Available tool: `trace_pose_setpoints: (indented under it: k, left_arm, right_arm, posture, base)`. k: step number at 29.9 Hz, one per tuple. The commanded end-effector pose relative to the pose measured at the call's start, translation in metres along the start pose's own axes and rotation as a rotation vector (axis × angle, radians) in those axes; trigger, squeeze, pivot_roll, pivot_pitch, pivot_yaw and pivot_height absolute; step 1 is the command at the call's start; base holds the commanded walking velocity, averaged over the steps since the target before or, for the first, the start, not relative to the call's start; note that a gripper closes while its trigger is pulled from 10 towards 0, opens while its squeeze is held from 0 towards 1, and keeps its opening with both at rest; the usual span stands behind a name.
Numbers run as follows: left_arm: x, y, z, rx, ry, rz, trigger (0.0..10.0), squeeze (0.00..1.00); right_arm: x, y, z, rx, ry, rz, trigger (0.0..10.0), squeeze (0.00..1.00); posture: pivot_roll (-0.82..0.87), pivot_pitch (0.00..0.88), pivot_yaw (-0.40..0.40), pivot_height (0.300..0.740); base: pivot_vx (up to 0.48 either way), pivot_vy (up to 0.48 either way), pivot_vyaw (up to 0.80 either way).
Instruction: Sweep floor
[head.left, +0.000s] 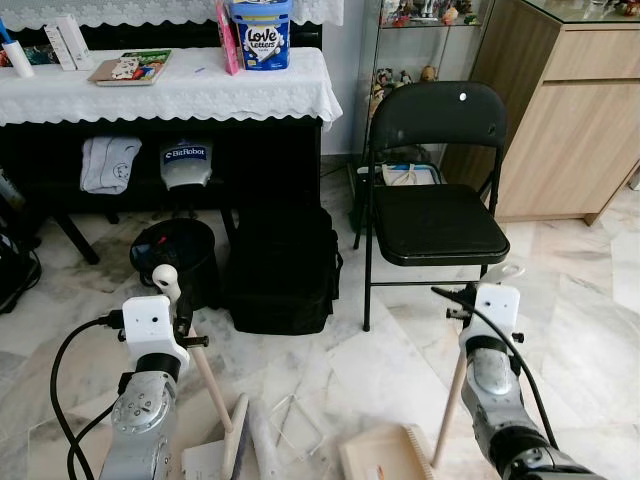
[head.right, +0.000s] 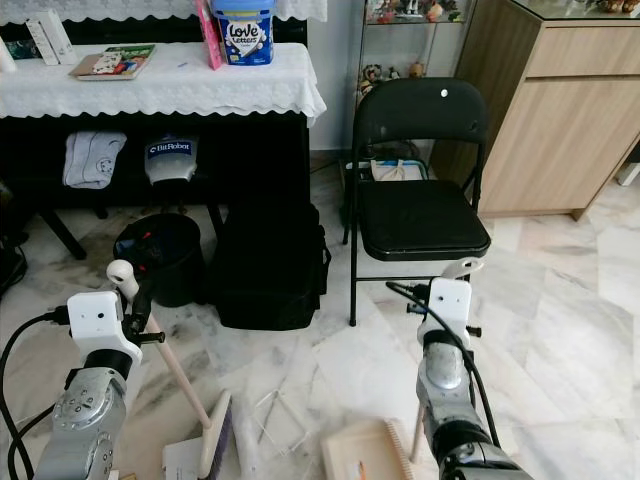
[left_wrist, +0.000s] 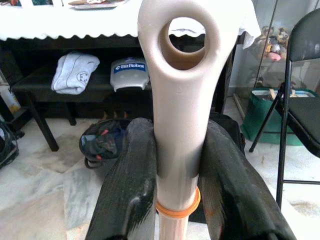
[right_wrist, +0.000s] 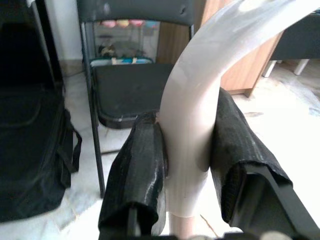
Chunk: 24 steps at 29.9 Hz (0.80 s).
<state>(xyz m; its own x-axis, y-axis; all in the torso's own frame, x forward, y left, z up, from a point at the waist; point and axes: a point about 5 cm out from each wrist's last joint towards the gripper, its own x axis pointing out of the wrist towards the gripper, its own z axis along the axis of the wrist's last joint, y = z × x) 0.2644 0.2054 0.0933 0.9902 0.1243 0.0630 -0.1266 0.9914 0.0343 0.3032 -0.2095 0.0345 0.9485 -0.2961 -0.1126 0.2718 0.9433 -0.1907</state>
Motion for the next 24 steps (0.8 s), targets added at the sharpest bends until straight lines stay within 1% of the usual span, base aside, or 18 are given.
trace_pose_setpoints:
  k: [1,9,13,14,18,20,24]
  left_arm:
    - [0.003,0.001,0.005,0.007,-0.038,-0.008,10.0,0.0]
    - [0.005,0.0,0.004,0.004,-0.034,-0.016,10.0,0.0]
    - [0.007,-0.002,0.004,-0.001,-0.04,-0.018,10.0,0.0]
    - [0.007,-0.002,0.003,-0.001,-0.04,-0.017,10.0,0.0]
    - [0.008,-0.002,0.003,-0.002,-0.043,-0.015,10.0,0.0]
    - [0.008,-0.002,0.003,-0.003,-0.044,-0.013,10.0,0.0]
    - [0.009,-0.003,0.003,-0.007,-0.046,-0.015,10.0,0.0]
  right_arm:
    - [-0.002,0.001,-0.001,-0.023,-0.015,0.021,10.0,0.0]
    - [-0.006,0.0,-0.004,-0.05,-0.03,0.031,10.0,0.0]
    - [-0.009,0.006,0.0,-0.101,-0.09,0.086,10.0,0.0]
    - [-0.009,0.007,0.0,-0.101,-0.095,0.09,10.0,0.0]
    - [-0.014,0.008,-0.001,-0.117,-0.124,0.105,10.0,0.0]
    - [-0.019,0.007,0.0,-0.133,-0.162,0.11,10.0,0.0]
    - [-0.022,0.007,-0.003,-0.134,-0.164,0.11,10.0,0.0]
  posture:
    - [0.02,0.0,0.007,0.74]
    - [0.01,0.0,0.011,0.74]
    - [0.0,0.0,0.008,0.74]
    - [0.0,0.0,0.008,0.74]
    - [0.0,0.0,0.006,0.74]
    - [-0.01,0.0,0.005,0.74]
    - [-0.01,0.0,0.005,0.74]
  base:
    - [0.0,0.0,0.0]
    - [0.0,0.0,0.0]
    - [0.0,0.0,0.0]
    - [0.0,0.0,0.0]
    - [0.0,0.0,0.0]
    - [0.0,0.0,0.0]
    - [0.0,0.0,0.0]
